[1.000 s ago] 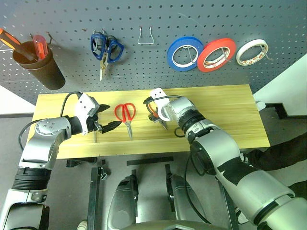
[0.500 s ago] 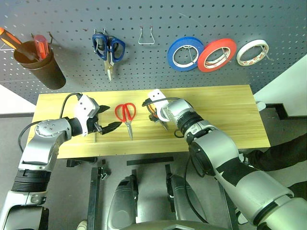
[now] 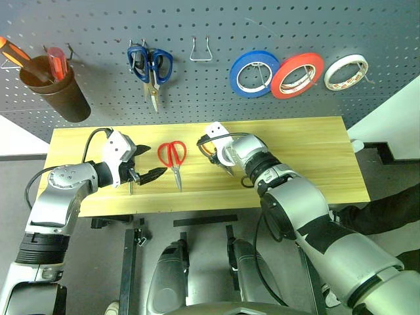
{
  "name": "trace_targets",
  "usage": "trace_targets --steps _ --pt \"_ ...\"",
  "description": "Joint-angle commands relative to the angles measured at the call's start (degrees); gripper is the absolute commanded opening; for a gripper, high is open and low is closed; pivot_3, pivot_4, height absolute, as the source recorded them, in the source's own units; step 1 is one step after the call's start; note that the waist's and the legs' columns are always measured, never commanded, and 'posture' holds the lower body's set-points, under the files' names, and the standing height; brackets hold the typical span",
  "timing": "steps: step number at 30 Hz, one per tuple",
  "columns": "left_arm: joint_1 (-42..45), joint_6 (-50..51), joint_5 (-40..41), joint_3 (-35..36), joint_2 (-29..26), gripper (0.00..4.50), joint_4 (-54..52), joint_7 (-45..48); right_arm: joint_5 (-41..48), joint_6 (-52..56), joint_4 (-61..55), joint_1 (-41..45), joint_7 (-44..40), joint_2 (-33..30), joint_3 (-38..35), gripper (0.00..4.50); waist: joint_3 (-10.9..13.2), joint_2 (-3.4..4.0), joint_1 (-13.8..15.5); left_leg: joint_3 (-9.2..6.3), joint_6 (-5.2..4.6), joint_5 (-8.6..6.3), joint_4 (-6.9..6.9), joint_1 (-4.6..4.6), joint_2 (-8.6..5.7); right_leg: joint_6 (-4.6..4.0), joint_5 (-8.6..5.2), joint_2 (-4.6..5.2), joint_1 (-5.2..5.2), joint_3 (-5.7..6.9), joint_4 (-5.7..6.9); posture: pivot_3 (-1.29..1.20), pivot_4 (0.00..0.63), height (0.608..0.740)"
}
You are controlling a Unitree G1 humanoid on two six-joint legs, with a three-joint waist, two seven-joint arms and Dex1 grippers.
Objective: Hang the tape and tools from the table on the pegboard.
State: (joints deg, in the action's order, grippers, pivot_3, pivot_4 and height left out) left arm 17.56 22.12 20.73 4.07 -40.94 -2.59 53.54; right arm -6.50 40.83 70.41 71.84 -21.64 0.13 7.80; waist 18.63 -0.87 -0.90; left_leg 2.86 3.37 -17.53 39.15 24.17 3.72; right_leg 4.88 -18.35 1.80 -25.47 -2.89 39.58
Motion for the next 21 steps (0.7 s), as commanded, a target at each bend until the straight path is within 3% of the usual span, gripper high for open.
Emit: trace_targets --steps 1,6,11,15,21 --pt "-1.55 -1.15 4.59 4.15 -0.27 4.50 -3.68 2.64 0.84 5.16 -13.10 -1.55 -9.81 -4.14 2.22 2.09 -0.04 -0.03 0.04 0.00 0.02 0.01 0.01 0.06 0.00 0.00 0.00 0.00 -0.04 0.01 0.00 0.13 0.258 0.740" --pt "-2.31 -1.59 9.59 8.07 0.98 4.50 -3.70 4.47 3.64 14.12 -47.87 -13.83 -21.19 -14.92 7.22 2.09 -0.28 -0.08 0.23 -0.16 0.06 0.03 0.03 0.28 0.01 0.01 0.00 0.03 -0.16 0.14 0.09 0.10 0.210 0.740" --pt "-0.66 -1.61 14.27 11.43 0.99 4.50 -3.86 6.89 15.01 26.93 -74.94 -19.01 -28.51 -23.13 0.83 2.09 -0.67 -0.14 -0.09 -0.16 0.08 0.05 0.04 0.41 -0.03 0.02 0.01 0.05 -0.23 0.19 0.02 0.07 0.169 0.740" --pt "1.51 -2.37 16.04 12.74 1.08 4.50 -2.41 7.69 21.89 31.68 -82.31 -17.54 -28.19 -23.63 -6.40 2.09 -2.17 -0.36 -0.33 -0.18 0.24 0.14 0.04 0.39 0.01 0.00 0.02 -0.06 -0.33 0.22 0.06 0.05 0.140 0.740" --pt "4.53 -2.79 18.69 15.01 1.89 4.50 -1.21 7.57 27.42 32.48 -81.42 -10.91 -22.54 -19.98 -15.00 2.09 -4.97 -0.55 -0.29 -0.18 0.38 0.22 0.12 0.35 -0.02 -0.11 0.10 -0.06 -0.25 0.23 0.09 0.04 0.103 0.740"
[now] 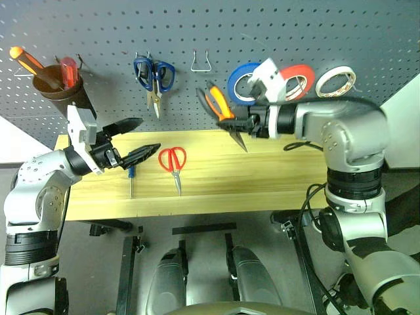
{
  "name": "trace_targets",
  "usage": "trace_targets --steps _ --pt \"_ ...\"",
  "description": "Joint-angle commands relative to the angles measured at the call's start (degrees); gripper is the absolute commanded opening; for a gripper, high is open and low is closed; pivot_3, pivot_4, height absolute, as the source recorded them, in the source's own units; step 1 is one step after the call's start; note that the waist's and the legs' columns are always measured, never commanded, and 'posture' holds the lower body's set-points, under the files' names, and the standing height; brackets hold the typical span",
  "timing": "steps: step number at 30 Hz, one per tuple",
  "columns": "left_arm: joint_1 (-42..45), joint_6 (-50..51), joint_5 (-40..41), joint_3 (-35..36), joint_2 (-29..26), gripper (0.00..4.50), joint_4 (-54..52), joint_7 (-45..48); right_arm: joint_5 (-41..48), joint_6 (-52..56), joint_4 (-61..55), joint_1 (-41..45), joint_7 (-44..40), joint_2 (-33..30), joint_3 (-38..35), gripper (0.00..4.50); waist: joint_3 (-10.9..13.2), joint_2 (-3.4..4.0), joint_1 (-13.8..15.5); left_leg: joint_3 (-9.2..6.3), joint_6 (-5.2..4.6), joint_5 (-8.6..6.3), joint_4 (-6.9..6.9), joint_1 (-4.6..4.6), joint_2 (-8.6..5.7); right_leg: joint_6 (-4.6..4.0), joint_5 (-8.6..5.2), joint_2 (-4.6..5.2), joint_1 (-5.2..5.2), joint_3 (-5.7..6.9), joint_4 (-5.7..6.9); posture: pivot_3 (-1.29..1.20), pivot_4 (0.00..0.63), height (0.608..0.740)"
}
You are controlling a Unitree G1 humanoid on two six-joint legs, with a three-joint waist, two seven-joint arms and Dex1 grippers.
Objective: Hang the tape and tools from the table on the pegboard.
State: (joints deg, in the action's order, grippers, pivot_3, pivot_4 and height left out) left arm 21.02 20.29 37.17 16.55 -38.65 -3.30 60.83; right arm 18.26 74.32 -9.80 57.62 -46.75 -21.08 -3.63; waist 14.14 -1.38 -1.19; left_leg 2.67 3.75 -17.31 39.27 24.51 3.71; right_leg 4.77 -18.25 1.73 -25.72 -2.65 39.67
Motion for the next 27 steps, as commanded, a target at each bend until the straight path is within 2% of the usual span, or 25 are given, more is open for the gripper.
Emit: trace_targets --steps 1,8,13,21,27 --pt "1.33 -0.92 2.39 2.72 -0.55 4.50 -0.37 0.37 2.85 -1.77 -0.68 3.90 3.60 1.67 -3.64 2.09 -0.97 -0.07 0.00 0.00 0.00 0.00 0.00 -0.04 0.00 0.00 0.00 0.00 0.03 0.00 0.00 0.04 0.100 0.740" --pt "4.16 -3.22 1.47 4.37 -1.38 4.50 1.99 0.24 2.16 -12.62 10.34 11.11 13.45 7.87 -5.98 2.09 -3.27 -0.12 -0.46 0.00 0.09 0.06 0.00 -0.18 0.00 -0.01 0.01 -0.06 0.15 -0.03 0.10 0.05 0.069 0.740" --pt "5.56 -5.14 0.43 4.26 -1.31 4.50 3.51 -0.54 -1.00 -24.56 21.90 14.91 17.72 11.21 -2.70 2.09 -4.74 -0.19 -1.38 -0.04 0.10 0.06 -0.02 -0.26 -0.01 -0.01 0.00 -0.07 0.19 -0.02 0.38 0.06 0.063 0.740" --pt "7.12 -6.25 -0.55 3.45 -1.28 4.50 3.81 -2.13 -7.77 -44.87 45.79 23.36 21.92 14.20 0.75 2.09 -5.07 -0.28 -2.38 0.01 0.17 0.11 -0.04 -0.62 0.00 -0.02 0.00 -0.10 0.37 -0.14 0.51 0.09 0.058 0.740" --pt "10.01 -7.69 -2.96 1.96 -1.06 4.50 6.69 -3.16 -10.05 -53.24 60.67 30.21 24.46 16.06 1.11 2.09 -5.32 -0.38 -2.98 0.01 0.22 0.13 -0.03 -0.63 0.01 -0.02 0.00 -0.09 0.38 -0.15 0.55 0.10 0.053 0.740"
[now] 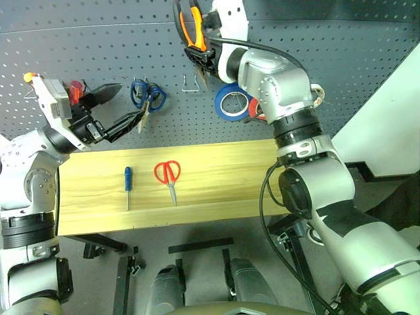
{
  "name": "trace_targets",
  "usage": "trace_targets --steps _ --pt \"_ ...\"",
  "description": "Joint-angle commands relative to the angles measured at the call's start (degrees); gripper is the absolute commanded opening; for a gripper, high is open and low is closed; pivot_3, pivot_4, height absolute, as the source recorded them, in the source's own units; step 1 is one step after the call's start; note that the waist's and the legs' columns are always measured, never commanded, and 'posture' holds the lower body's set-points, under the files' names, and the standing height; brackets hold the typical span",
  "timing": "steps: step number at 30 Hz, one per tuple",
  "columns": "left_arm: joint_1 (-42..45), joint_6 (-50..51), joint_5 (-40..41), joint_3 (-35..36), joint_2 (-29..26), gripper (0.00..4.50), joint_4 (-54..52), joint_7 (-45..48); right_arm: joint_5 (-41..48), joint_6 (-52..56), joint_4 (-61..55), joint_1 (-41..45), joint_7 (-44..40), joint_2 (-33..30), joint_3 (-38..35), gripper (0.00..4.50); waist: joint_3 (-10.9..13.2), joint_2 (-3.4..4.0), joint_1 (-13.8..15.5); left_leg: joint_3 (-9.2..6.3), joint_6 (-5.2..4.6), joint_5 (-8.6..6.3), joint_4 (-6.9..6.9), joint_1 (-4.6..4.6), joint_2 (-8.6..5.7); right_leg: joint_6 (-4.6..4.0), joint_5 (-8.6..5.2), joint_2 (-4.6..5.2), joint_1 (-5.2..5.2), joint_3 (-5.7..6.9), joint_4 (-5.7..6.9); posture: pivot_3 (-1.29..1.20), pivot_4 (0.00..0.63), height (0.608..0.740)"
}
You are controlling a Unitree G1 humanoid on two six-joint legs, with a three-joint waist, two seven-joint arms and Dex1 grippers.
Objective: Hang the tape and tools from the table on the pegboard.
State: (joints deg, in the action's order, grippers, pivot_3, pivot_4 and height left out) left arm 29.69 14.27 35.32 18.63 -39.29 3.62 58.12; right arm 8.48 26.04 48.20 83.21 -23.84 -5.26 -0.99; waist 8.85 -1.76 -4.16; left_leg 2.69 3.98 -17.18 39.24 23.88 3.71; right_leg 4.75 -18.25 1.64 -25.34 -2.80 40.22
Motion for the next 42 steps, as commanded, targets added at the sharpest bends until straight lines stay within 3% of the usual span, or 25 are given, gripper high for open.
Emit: trace_targets --steps 1,28,42 --pt "1.43 -1.83 -1.33 -0.25 -0.36 4.50 -0.08 -0.44 -0.18 -5.88 3.70 5.10 1.51 0.46 -1.68 2.09 -0.14 0.03 0.01 0.00 0.00 0.00 -0.01 -0.01 0.01 0.00 0.00 0.00 0.00 0.00 0.01 0.10 0.053 0.740" --pt "0.60 -2.40 -2.88 -1.51 0.82 4.50 0.58 -2.41 -4.57 -14.36 12.56 0.83 4.72 4.78 0.17 2.09 -0.47 -0.01 0.12 -0.01 0.00 0.00 -0.04 -0.36 0.01 0.00 0.00 0.02 0.36 -0.03 0.02 0.08 0.079 0.740" --pt "-0.13 -1.74 -1.17 -0.47 1.10 4.50 -0.32 -2.79 1.55 -14.41 6.99 2.80 4.32 5.35 -5.74 2.09 -0.47 -0.01 0.10 -0.02 0.00 0.00 -0.03 -0.47 0.01 0.00 0.00 0.02 0.47 -0.03 0.02 0.09 0.069 0.740"
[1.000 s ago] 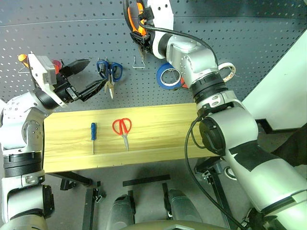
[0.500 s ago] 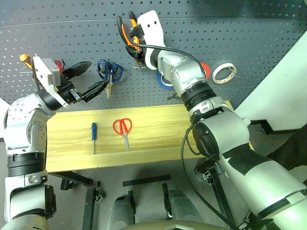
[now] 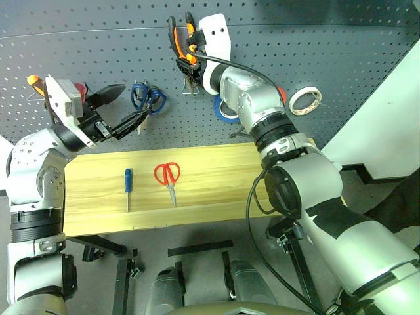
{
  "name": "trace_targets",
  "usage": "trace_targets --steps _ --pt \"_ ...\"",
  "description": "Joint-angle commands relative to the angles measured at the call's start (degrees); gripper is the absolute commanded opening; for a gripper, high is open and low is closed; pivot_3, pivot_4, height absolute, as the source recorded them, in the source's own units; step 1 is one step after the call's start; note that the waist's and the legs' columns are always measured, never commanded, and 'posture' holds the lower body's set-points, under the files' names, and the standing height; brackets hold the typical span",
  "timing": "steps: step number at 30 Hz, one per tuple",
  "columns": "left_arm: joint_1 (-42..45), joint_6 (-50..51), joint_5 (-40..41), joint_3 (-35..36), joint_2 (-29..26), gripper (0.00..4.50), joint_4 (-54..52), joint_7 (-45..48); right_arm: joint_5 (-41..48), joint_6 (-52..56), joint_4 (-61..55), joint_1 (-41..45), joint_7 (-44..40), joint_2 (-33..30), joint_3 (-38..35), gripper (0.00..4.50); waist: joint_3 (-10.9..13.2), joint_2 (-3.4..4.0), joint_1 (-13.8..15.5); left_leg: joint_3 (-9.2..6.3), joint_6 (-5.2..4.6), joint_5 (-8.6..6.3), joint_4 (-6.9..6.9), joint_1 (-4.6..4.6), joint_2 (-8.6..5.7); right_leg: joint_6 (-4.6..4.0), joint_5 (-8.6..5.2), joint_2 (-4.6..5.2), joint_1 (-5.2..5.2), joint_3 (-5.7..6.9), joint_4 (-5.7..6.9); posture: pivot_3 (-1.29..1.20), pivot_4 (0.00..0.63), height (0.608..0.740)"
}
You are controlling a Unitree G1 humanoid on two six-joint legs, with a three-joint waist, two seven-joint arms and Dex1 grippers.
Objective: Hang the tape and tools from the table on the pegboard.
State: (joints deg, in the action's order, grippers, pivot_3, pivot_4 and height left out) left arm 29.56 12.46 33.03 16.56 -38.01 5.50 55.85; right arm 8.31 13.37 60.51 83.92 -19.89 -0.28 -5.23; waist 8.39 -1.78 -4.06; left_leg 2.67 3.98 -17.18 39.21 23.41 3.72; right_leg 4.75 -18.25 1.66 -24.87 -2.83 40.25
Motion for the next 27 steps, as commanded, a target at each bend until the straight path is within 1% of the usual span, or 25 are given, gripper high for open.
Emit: trace_targets --steps 1,7,10,21,27 --pt "-0.05 0.14 1.36 1.80 -0.17 4.50 -2.24 -0.70 1.96 -1.95 -5.91 1.80 0.55 0.58 -1.69 2.09 0.00 0.00 0.00 0.00 0.00 0.00 0.00 0.00 0.00 0.00 0.00 0.00 0.00 0.00 0.00 0.09 0.069 0.740" --pt "-0.97 0.42 1.73 2.19 -0.47 4.50 -2.97 -1.15 1.97 -2.01 -7.83 0.16 1.76 1.27 -1.50 2.09 0.00 -0.01 0.04 0.00 0.00 0.00 0.00 0.00 0.00 0.00 0.00 0.00 0.00 0.00 0.00 0.09 0.072 0.740" --pt "-1.31 1.00 2.19 2.51 -0.28 4.50 -3.60 -2.05 1.49 -3.20 -6.33 -0.62 2.57 1.77 -1.29 2.09 0.00 -0.01 0.06 0.00 0.00 0.00 0.00 0.00 0.00 0.00 0.00 0.01 0.01 0.00 0.00 0.10 0.081 0.740" --pt "-3.59 3.15 2.91 2.18 0.47 4.50 -6.80 -4.23 -0.17 -8.22 0.40 -0.23 5.26 1.67 -1.26 2.09 0.04 0.04 0.12 0.00 -0.01 -0.01 -0.02 -0.01 0.00 0.00 0.00 0.00 0.01 0.00 -0.01 0.11 0.134 0.740" --pt "-4.55 4.32 3.28 2.13 0.54 4.50 -8.25 -5.14 -0.18 -8.45 2.10 -0.37 5.22 1.67 -1.48 2.09 0.11 0.09 0.33 -0.01 -0.05 -0.03 -0.02 -0.06 0.00 0.00 0.00 0.00 0.09 -0.01 -0.04 0.11 0.162 0.740"
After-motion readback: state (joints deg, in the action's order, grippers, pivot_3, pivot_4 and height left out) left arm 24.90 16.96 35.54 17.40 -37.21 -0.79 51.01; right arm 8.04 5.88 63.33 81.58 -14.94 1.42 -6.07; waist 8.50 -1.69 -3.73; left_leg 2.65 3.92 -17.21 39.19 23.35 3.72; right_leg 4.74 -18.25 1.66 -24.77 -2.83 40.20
